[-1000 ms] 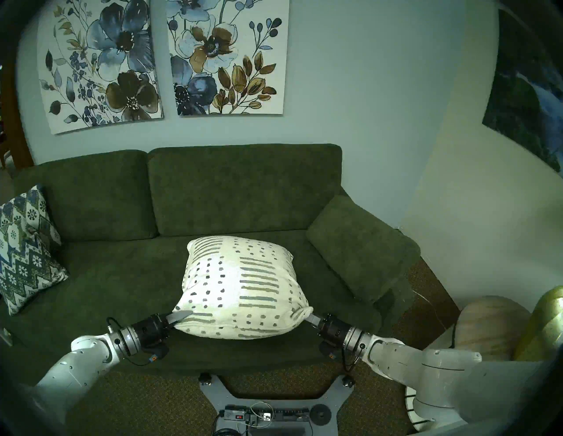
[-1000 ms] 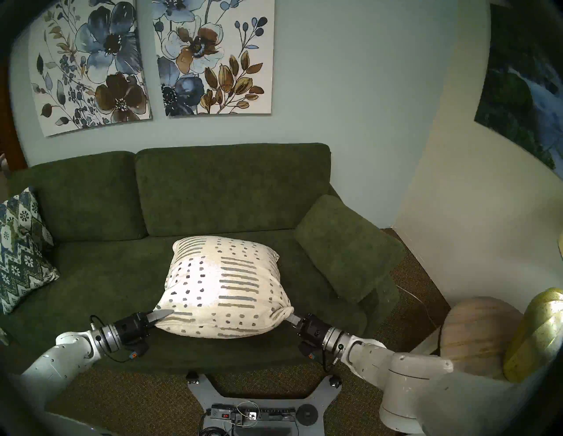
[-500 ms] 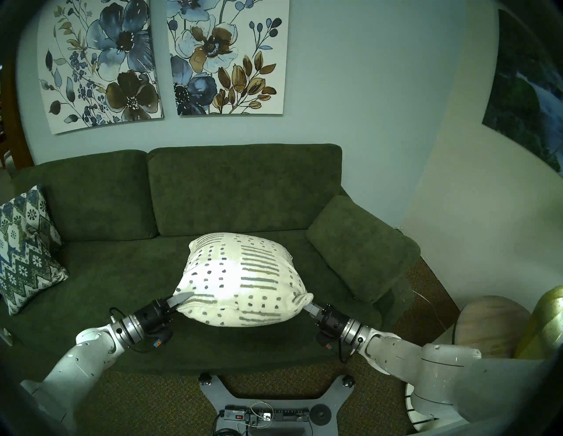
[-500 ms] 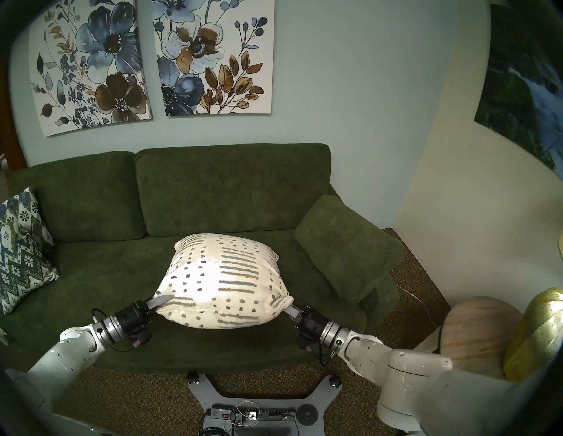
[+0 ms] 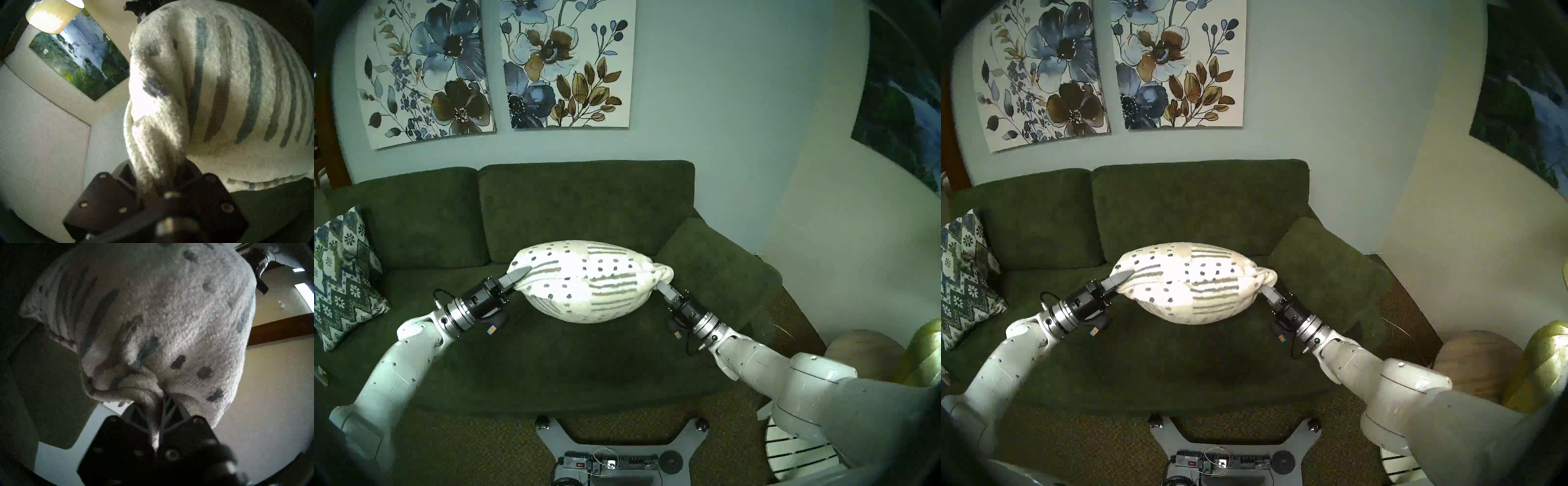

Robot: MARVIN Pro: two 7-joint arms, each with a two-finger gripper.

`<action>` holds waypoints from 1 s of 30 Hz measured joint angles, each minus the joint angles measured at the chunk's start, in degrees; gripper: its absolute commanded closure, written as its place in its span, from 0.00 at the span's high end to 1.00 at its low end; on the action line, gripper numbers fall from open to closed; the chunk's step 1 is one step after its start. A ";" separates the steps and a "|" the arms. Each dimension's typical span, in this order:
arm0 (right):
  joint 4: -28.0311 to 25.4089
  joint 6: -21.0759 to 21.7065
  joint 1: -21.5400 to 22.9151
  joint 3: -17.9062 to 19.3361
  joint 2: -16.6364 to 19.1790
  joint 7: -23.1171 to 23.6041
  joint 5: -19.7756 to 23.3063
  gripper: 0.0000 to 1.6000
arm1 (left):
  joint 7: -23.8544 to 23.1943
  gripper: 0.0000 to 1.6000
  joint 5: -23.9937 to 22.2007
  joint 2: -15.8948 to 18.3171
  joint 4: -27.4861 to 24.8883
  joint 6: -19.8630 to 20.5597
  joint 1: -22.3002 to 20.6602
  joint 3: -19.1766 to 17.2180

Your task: Fluff a cushion

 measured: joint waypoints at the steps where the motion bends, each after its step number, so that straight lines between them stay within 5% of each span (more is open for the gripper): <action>1: -0.38 0.58 0.57 0.48 0.10 -0.33 0.21 0.00 | 0.17 0.00 0.00 0.10 -0.78 0.11 -0.48 -0.19; 13: -4.01 6.13 5.69 3.49 0.36 -2.55 1.20 0.00 | 1.99 0.00 -0.04 1.67 -8.16 1.22 -4.77 -2.96; 24: -8.68 13.54 8.90 3.21 -1.48 5.01 -0.38 0.00 | 5.52 0.00 -0.17 3.01 -15.48 2.18 -7.29 -5.29; 30: -6.80 17.21 6.38 0.32 -2.32 9.25 -2.19 0.00 | 6.10 0.00 0.55 1.90 -11.62 2.59 -4.99 -2.56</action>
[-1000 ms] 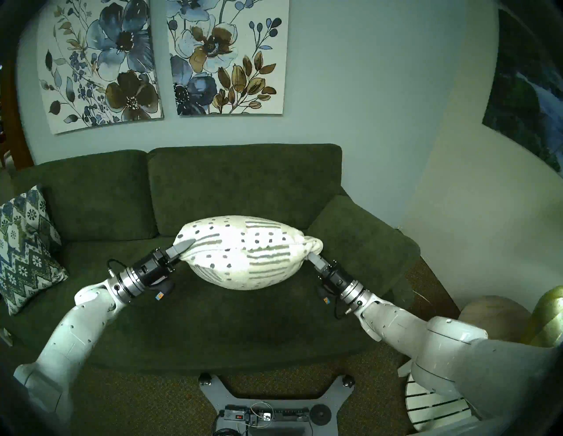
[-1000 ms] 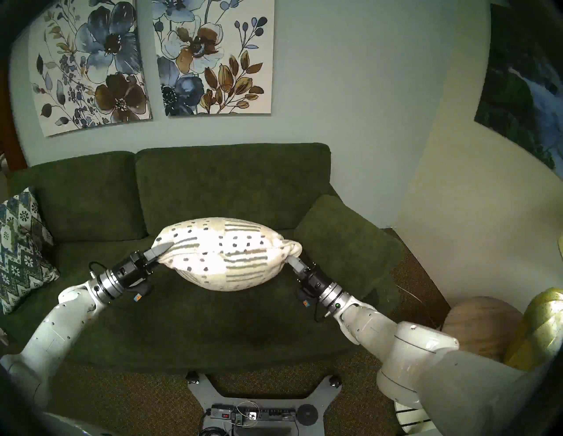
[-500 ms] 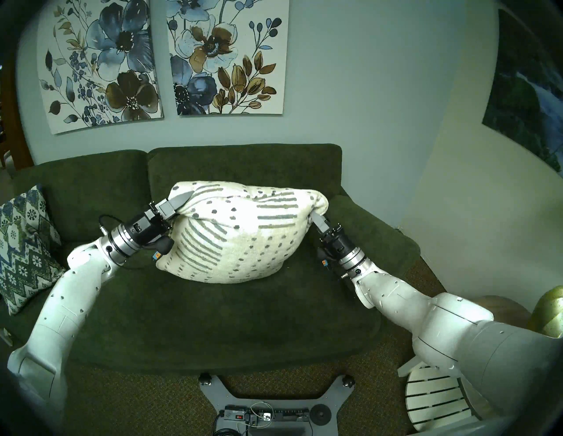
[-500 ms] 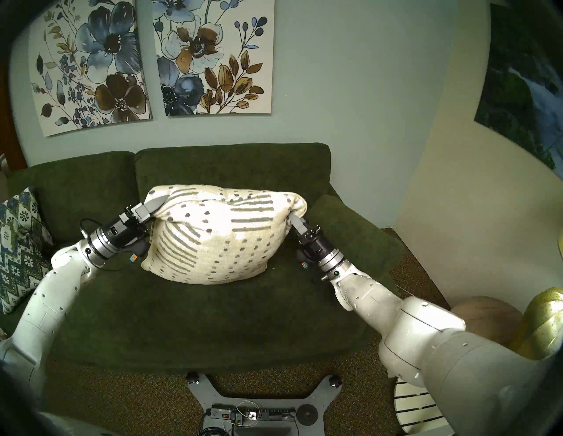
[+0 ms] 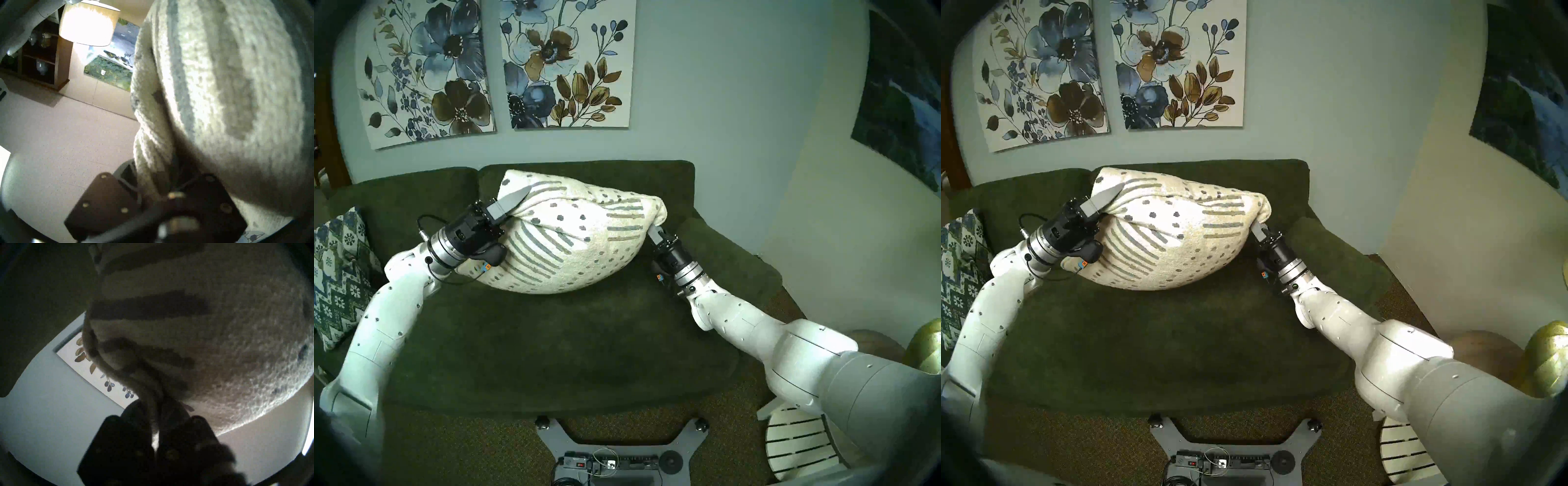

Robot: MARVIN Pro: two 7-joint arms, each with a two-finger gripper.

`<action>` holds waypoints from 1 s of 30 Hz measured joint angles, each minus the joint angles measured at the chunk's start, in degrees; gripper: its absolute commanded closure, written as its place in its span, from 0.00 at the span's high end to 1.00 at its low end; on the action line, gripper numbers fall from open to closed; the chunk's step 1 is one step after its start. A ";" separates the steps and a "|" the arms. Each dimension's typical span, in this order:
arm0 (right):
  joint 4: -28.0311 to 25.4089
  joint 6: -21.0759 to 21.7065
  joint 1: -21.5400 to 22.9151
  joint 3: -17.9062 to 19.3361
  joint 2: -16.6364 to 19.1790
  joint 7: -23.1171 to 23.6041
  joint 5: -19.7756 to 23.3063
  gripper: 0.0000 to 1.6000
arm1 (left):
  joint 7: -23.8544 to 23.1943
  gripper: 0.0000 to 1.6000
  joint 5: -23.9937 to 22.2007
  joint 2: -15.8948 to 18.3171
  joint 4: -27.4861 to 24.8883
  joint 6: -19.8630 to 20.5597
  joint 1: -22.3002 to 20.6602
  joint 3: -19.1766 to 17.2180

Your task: Fluff a cushion

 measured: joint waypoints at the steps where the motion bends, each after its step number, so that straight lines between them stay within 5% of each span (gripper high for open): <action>1: 0.90 0.14 -0.93 -0.50 -0.01 0.26 -0.13 0.00 | -0.22 0.00 0.39 -0.30 1.56 0.05 0.89 0.84; 16: 7.78 0.18 -11.60 -4.93 -1.35 2.56 -1.10 0.00 | -2.43 0.00 2.04 -4.82 17.27 -0.27 10.38 8.79; 30: 11.05 -1.39 -18.40 -6.83 -2.46 3.90 -1.06 0.00 | 0.41 0.00 2.34 -8.60 25.51 -2.36 14.76 13.32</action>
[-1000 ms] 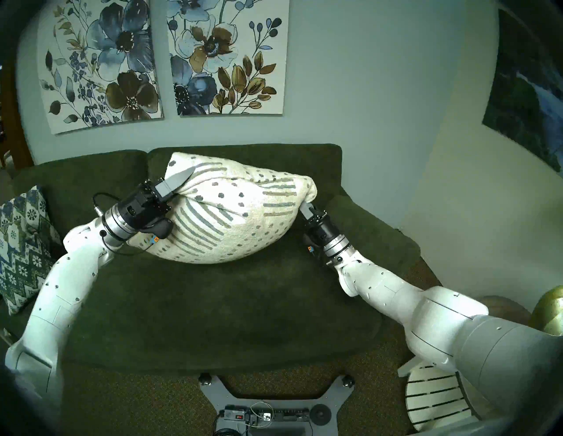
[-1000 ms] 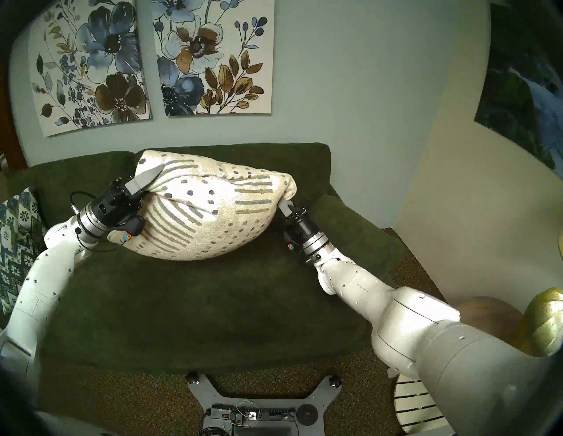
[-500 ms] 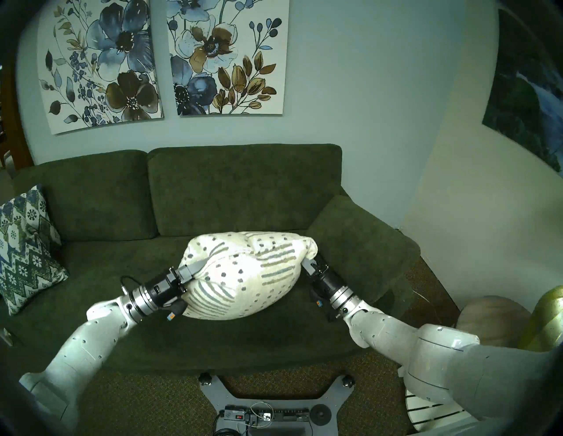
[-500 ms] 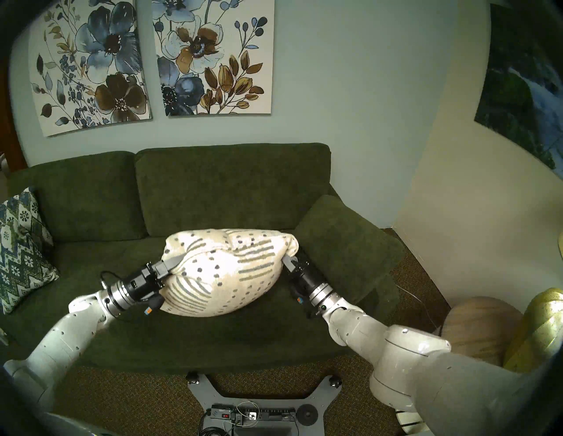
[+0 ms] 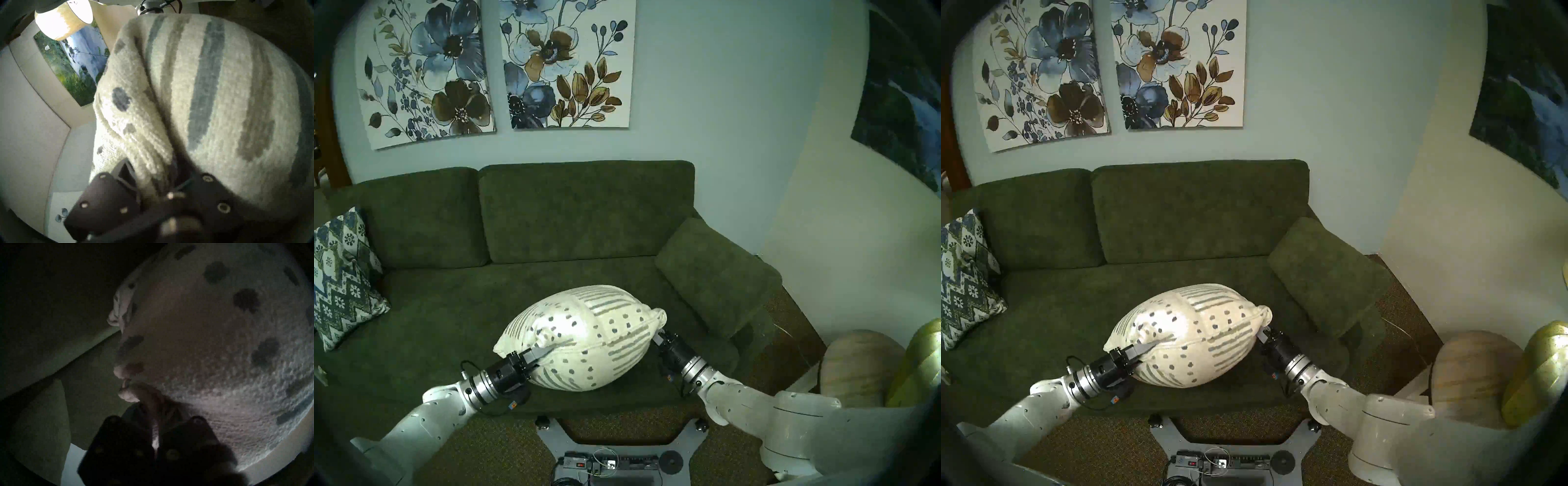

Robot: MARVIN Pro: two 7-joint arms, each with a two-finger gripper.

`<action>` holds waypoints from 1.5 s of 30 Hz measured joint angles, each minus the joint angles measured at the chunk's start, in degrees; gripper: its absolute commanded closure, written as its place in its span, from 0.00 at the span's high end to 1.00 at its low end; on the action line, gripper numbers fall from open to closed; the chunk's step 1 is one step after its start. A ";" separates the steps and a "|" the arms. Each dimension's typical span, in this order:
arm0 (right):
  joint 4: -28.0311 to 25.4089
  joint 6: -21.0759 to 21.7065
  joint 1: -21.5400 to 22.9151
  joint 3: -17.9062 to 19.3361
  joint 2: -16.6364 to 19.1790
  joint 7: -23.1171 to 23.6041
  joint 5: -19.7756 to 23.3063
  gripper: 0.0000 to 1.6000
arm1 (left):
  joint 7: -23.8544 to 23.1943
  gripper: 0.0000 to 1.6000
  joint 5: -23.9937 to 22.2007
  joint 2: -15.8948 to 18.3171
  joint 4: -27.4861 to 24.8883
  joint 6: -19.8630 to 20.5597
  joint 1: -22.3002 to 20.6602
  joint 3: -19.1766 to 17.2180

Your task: Fluff a cushion

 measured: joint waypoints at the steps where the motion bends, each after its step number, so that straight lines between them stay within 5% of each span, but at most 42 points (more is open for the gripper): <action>1: 0.22 -0.15 -0.35 -0.09 -0.07 0.15 0.01 0.00 | 0.14 0.00 0.10 -0.26 0.52 -0.19 0.16 0.30; 12: 1.90 -2.15 -1.31 -0.66 -1.07 2.44 0.09 0.00 | 1.17 0.00 0.17 -2.44 4.62 -3.52 -0.68 1.17; 31: -5.57 0.63 9.73 6.65 0.16 0.55 3.50 0.00 | 2.87 0.00 -2.81 0.76 -10.78 -6.33 -9.93 -8.53; 45: -10.72 4.93 15.85 8.67 0.67 -0.62 3.11 0.00 | 3.95 0.00 -2.89 3.71 -19.49 -4.94 -14.95 -13.10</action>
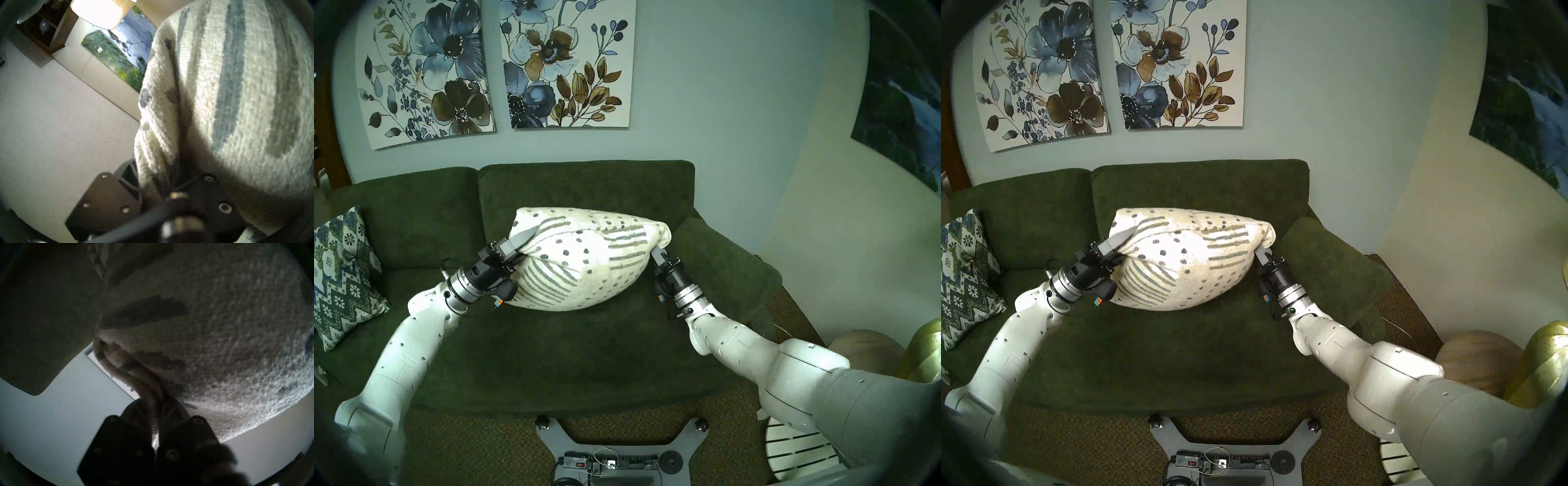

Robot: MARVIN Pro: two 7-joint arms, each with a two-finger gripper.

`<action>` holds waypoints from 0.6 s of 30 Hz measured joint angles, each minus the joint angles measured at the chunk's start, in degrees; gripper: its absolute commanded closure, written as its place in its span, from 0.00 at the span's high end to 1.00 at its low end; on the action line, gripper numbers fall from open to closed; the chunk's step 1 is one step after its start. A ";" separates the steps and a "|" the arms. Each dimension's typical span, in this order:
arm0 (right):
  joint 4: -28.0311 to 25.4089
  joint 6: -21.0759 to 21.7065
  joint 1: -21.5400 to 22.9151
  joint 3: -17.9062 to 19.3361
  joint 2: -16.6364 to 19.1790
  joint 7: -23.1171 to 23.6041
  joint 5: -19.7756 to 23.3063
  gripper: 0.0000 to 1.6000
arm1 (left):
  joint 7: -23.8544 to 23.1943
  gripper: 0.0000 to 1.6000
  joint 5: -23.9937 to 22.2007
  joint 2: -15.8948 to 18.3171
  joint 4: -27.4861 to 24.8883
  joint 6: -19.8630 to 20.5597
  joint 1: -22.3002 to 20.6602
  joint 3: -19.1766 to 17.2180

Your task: Fluff a cushion

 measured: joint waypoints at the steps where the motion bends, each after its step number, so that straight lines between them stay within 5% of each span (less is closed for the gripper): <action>1: -0.43 0.37 0.40 0.01 -0.08 0.37 -0.20 0.00 | 0.16 0.00 0.01 0.29 -0.65 0.18 -0.26 -0.40; 18: -7.67 8.47 2.46 -3.02 -1.40 8.57 -5.33 0.00 | 2.96 0.00 0.22 4.35 -8.90 2.81 -0.63 -6.56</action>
